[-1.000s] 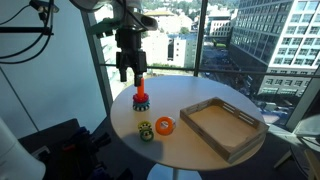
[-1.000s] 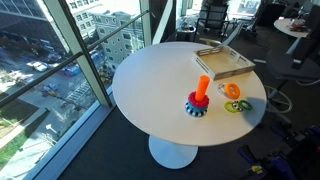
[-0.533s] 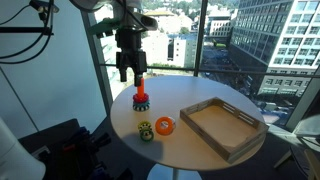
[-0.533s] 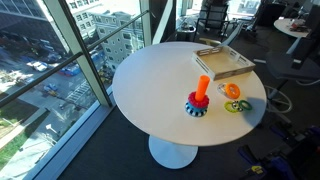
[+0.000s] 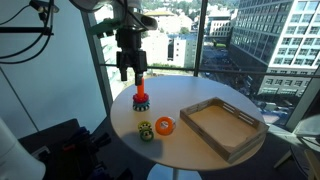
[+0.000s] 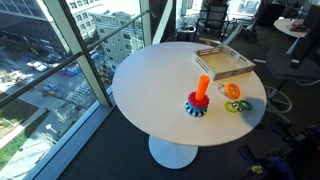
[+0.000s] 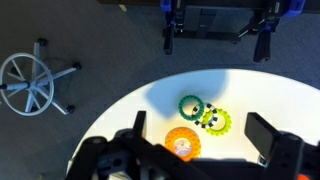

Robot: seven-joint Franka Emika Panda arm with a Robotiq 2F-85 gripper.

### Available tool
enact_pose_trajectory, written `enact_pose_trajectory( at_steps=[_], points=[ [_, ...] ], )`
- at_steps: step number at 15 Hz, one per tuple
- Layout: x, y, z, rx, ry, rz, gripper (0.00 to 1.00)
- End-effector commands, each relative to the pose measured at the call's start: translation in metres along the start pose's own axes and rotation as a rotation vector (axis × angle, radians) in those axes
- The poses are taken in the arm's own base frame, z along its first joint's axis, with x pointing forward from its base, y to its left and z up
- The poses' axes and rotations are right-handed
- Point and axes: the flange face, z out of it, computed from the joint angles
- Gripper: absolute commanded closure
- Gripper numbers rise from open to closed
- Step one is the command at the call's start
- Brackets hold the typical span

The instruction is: Put the orange ring on the orange stand.

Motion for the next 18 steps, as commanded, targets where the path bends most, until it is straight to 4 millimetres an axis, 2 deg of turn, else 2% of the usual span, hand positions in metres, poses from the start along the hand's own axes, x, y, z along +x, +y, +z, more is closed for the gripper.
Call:
enact_pose_trajectory(
  at_steps=[1,4,9,18],
  points=[
    [0.015,-0.005,-0.014,0.01,0.051,0.013,0.0],
    [0.024,-0.006,-0.021,0.024,0.111,0.031,0.0],
    [0.045,-0.005,-0.012,0.091,0.2,0.067,0.0],
    [0.096,-0.003,0.051,0.131,0.219,0.112,0.0]
  ],
)
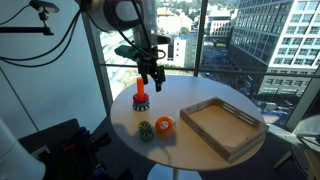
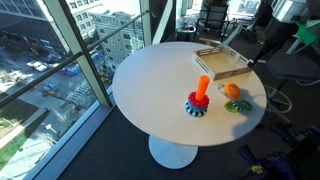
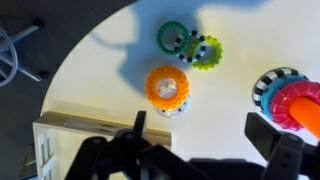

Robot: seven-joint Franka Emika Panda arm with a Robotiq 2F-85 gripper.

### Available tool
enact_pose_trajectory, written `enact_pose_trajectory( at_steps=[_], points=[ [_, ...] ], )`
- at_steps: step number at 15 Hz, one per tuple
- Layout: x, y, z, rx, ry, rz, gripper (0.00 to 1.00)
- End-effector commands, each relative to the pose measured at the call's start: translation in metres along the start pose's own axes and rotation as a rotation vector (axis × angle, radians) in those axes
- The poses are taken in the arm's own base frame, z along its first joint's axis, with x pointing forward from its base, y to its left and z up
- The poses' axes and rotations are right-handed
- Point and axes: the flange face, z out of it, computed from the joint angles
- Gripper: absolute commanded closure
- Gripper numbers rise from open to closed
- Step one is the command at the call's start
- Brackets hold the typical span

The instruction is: Put the orange ring on the orange stand.

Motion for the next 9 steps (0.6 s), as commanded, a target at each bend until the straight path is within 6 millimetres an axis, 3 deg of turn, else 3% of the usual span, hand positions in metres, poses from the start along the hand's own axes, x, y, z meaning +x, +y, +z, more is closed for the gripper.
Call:
enact_pose_trajectory(
  at_steps=[1,6,9],
  points=[
    [0.021,0.008,0.022,0.004,-0.002,0.035,0.0],
    [0.035,0.013,0.048,0.009,-0.012,0.049,0.0],
    [0.028,0.011,0.052,0.005,-0.023,0.027,0.0]
  ],
)
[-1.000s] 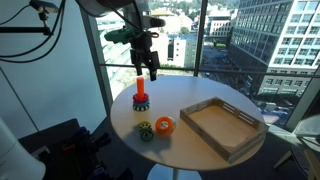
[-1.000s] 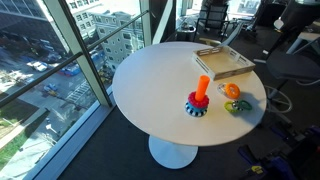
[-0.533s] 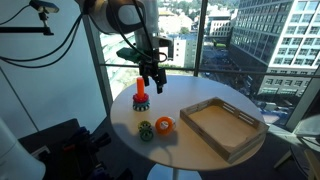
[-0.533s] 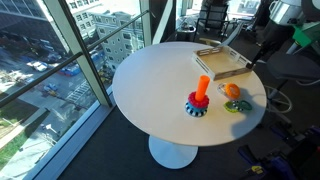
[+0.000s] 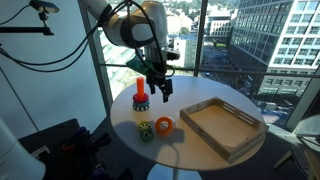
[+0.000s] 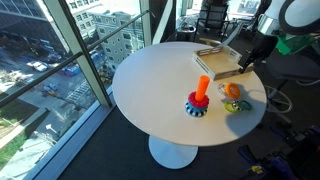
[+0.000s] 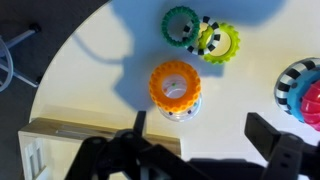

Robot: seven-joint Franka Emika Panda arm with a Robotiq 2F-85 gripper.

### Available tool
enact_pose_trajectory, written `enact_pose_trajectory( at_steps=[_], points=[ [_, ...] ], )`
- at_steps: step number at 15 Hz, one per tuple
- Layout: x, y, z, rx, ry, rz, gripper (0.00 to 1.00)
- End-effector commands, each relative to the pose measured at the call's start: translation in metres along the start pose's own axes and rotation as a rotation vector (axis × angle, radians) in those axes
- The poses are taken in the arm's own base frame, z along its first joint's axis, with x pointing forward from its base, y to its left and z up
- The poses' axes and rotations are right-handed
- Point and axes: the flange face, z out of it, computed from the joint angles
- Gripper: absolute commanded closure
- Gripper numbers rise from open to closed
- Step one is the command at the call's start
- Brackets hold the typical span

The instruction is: Put the orange ring on the orange stand.

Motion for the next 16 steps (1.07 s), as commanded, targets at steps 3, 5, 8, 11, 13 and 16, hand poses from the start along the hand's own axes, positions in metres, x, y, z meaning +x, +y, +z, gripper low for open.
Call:
enact_pose_trajectory(
  at_steps=[3,5,8,11,13,16],
  points=[
    [0.003,0.001,0.001,0.0,-0.002,0.001,0.0],
    [0.003,0.001,0.001,0.0,-0.001,0.001,0.0],
    [0.004,0.001,0.016,0.012,-0.027,0.013,0.0],
    [0.004,0.0,0.035,0.016,-0.049,0.02,0.0],
    [0.005,-0.001,0.05,0.024,-0.055,0.027,0.0],
    [0.008,-0.005,0.066,0.036,-0.02,0.041,0.0]
  ],
)
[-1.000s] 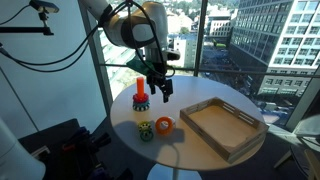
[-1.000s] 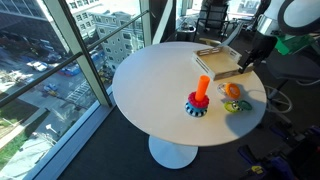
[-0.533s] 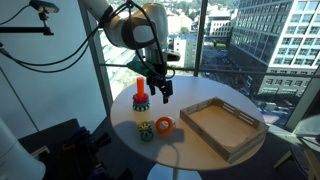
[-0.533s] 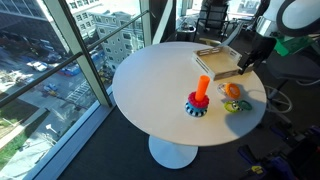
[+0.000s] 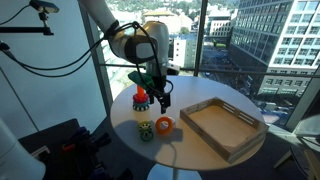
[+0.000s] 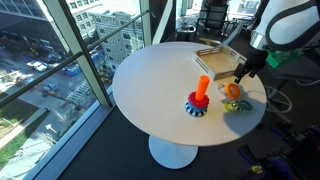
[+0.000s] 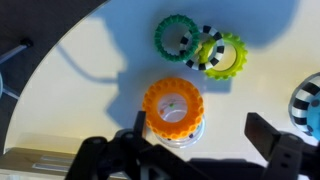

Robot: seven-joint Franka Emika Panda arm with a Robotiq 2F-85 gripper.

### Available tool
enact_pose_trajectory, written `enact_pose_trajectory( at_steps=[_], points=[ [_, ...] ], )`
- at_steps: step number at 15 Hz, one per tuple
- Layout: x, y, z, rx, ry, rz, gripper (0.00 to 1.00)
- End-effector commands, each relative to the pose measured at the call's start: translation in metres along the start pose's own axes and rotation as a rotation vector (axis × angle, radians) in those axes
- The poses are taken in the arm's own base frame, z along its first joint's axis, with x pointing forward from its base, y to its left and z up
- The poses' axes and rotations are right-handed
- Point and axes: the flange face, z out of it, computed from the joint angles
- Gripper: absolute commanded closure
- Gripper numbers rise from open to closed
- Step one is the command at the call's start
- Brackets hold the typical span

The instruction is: Put the orange ring on the orange stand.

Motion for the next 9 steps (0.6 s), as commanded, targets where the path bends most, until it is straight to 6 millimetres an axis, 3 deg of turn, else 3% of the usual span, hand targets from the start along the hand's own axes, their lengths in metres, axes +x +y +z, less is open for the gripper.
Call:
enact_pose_trajectory(
  at_steps=[1,9],
  points=[
    [0.01,-0.004,0.016,0.02,0.049,0.017,0.0],
    [0.02,-0.016,0.055,0.035,0.073,0.013,0.0]
  ],
)
